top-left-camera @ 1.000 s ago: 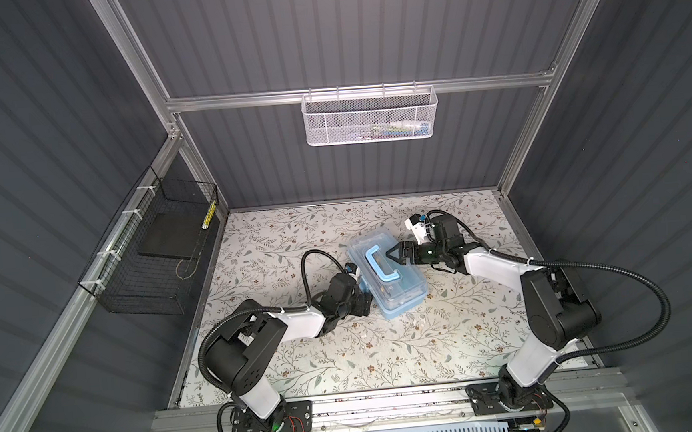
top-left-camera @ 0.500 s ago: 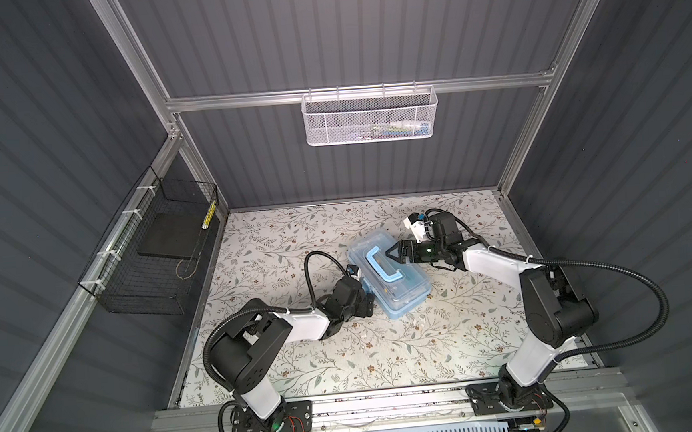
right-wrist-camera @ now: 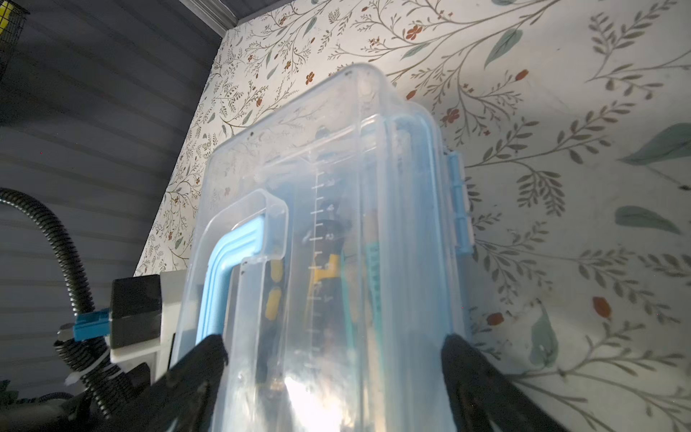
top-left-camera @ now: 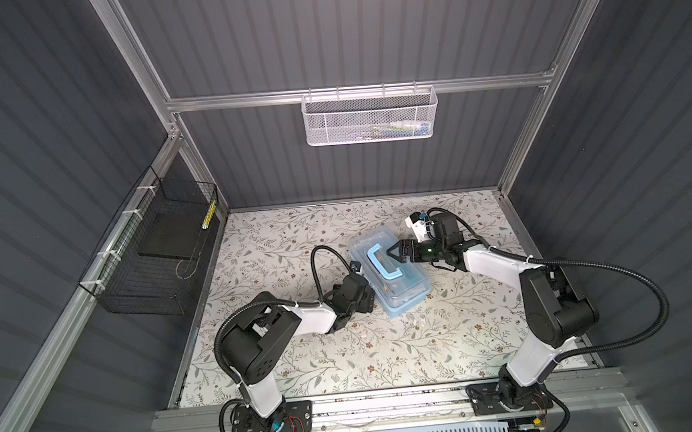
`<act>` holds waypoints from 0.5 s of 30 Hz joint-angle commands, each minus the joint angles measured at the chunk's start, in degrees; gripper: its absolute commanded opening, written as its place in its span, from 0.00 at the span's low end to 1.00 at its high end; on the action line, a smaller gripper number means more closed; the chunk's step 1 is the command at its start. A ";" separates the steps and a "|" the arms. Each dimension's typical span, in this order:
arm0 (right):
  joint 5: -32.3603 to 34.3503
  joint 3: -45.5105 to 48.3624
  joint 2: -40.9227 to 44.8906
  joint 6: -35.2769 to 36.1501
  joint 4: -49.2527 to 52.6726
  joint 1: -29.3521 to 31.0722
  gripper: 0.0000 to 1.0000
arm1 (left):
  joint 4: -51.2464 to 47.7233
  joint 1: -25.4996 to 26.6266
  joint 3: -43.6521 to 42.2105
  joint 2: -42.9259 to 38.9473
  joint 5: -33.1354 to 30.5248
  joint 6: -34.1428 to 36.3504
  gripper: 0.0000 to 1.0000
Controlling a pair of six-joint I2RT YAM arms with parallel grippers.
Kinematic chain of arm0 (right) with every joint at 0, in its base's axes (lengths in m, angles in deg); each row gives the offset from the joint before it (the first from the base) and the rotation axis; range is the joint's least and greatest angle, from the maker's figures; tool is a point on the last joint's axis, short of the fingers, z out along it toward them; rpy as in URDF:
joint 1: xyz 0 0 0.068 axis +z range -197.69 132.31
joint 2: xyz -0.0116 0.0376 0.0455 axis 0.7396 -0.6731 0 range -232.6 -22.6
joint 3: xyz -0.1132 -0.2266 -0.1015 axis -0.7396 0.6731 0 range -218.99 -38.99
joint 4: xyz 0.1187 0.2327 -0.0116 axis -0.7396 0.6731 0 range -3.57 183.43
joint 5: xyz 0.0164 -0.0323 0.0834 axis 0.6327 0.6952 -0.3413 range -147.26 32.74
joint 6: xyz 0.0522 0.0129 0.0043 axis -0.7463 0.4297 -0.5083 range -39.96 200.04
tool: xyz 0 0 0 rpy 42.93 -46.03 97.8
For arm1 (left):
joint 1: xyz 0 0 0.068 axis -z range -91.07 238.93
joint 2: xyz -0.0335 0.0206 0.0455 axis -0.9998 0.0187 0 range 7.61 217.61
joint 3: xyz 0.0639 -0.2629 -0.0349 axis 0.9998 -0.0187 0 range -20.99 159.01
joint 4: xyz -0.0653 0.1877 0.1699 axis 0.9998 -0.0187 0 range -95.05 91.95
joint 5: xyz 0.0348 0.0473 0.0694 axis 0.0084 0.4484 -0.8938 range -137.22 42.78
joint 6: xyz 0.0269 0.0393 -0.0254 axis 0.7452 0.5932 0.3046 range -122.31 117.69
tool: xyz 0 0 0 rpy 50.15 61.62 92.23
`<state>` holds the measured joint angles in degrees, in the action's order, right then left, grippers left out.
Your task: Pack the tool kit
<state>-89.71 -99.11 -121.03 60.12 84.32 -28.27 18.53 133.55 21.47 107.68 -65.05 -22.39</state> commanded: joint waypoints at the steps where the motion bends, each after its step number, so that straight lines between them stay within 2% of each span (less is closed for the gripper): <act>1: -4.46 1.80 -0.40 -0.73 3.60 1.35 0.92 | -2.32 -1.76 -1.10 -2.86 -2.00 -0.49 0.84; 7: -5.20 2.20 -0.51 -0.91 2.81 1.41 0.92 | -0.89 -5.10 -3.74 -8.40 -1.25 0.12 0.80; 15: -5.06 3.25 0.26 -1.08 2.44 1.41 0.92 | -1.99 -5.51 -2.97 -12.63 1.91 0.30 0.77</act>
<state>-93.05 -97.79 -120.81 59.68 82.95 -27.62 17.00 127.87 18.37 97.19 -64.54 -22.39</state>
